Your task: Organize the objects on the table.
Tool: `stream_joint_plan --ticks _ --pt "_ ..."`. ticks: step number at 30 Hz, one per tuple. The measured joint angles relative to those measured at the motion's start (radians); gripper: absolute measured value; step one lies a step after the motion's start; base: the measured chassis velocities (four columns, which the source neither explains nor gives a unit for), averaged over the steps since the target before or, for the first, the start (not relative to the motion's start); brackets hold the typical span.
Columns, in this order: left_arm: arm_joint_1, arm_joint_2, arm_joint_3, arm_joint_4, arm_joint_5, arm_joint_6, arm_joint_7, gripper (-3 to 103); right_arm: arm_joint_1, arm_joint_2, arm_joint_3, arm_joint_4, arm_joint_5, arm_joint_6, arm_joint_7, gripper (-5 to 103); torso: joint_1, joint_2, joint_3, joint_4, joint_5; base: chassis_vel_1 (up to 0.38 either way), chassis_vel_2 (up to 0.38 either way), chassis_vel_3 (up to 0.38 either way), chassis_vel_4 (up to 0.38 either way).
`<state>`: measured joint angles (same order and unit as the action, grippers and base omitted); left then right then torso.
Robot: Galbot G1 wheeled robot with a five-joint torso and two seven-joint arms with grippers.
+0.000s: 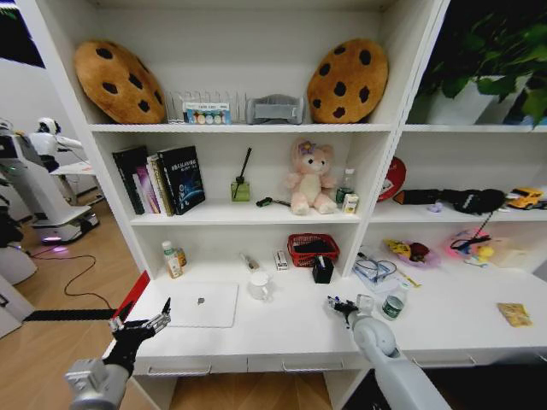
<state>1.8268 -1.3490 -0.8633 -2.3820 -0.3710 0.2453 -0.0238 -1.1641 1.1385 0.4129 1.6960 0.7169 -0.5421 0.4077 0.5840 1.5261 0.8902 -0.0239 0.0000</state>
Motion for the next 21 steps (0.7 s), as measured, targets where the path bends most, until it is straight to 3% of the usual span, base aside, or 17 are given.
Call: stream_joint_plan --ticks 1,3,4,6,9,20,21 --pt "0.000 0.000 0.000 0.000 0.000 0.000 0.000 100 0.000 0.000 0.000 0.000 0.000 0.000 0.000 65 0.000 0.000 0.000 0.0000 0.0000 0.000 0.000 0.000 0.000" --pt "0.000 0.000 0.000 0.000 0.000 0.000 0.000 100 -0.004 0.006 0.002 -0.005 -0.002 0.008 -0.001 54 0.000 0.000 0.000 0.0000 0.0000 0.000 0.000 0.000 0.000" --pt "0.000 0.000 0.000 0.000 0.000 0.000 0.000 100 -0.004 0.006 0.002 -0.005 -0.002 0.008 -0.001 54 0.000 0.000 0.000 0.0000 0.0000 0.000 0.000 0.000 0.000" --pt "0.000 0.000 0.000 0.000 0.000 0.000 0.000 100 -0.006 0.009 0.004 -0.009 -0.004 0.010 -0.001 42 0.000 0.000 0.000 0.0000 -0.0002 0.000 0.000 0.000 0.000" --pt "0.000 0.000 0.000 0.000 0.000 0.000 0.000 100 -0.007 0.011 0.006 -0.011 -0.004 0.012 -0.001 34 0.000 0.000 0.000 0.0000 -0.0002 0.000 0.000 0.000 0.000" --pt "0.000 0.000 0.000 0.000 0.000 0.000 0.000 100 -0.016 0.017 0.003 -0.014 -0.023 0.024 -0.018 32 0.000 0.000 0.000 0.0000 -0.0002 0.000 0.000 0.000 0.000" --pt "0.000 0.000 0.000 0.000 0.000 0.000 0.000 100 -0.017 0.017 0.001 -0.015 -0.025 0.027 -0.019 27 0.000 0.000 0.000 0.0000 -0.0003 0.000 0.000 0.000 0.000"
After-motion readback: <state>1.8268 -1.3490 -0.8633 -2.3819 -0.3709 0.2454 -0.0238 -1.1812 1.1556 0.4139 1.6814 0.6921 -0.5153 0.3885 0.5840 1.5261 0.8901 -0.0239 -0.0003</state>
